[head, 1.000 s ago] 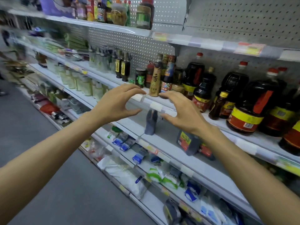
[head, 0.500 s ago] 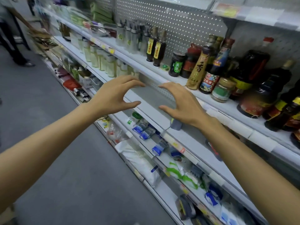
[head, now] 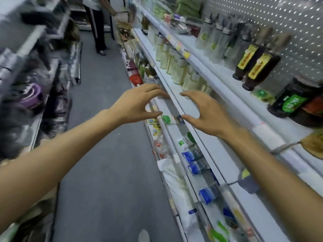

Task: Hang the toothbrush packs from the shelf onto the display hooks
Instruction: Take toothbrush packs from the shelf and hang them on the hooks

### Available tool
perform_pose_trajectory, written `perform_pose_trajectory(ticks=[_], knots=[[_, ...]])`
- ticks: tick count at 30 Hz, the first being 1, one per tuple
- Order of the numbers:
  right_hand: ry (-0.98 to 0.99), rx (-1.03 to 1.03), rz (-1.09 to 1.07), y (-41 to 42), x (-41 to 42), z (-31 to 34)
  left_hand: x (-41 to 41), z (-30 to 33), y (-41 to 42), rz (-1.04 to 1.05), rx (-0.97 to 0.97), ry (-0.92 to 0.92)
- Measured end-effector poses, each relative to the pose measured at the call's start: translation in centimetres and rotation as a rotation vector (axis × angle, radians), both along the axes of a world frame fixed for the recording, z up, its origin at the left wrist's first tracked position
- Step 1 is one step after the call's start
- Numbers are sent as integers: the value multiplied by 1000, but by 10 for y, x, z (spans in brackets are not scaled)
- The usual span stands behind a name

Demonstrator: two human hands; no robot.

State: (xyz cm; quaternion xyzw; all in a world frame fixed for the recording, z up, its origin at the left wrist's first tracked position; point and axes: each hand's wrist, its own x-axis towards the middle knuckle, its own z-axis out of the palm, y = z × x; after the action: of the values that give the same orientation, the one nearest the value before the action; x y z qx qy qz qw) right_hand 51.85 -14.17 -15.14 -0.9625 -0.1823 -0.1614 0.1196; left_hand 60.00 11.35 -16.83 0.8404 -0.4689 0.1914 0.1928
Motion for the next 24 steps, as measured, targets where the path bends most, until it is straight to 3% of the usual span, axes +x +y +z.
perform_pose_trajectory(ticks=[11, 24], knots=[[62, -14, 257, 43, 152, -26, 90, -27, 62, 297, 71, 61], [96, -58, 404, 186, 327, -57, 229, -57, 203, 400, 46, 73]])
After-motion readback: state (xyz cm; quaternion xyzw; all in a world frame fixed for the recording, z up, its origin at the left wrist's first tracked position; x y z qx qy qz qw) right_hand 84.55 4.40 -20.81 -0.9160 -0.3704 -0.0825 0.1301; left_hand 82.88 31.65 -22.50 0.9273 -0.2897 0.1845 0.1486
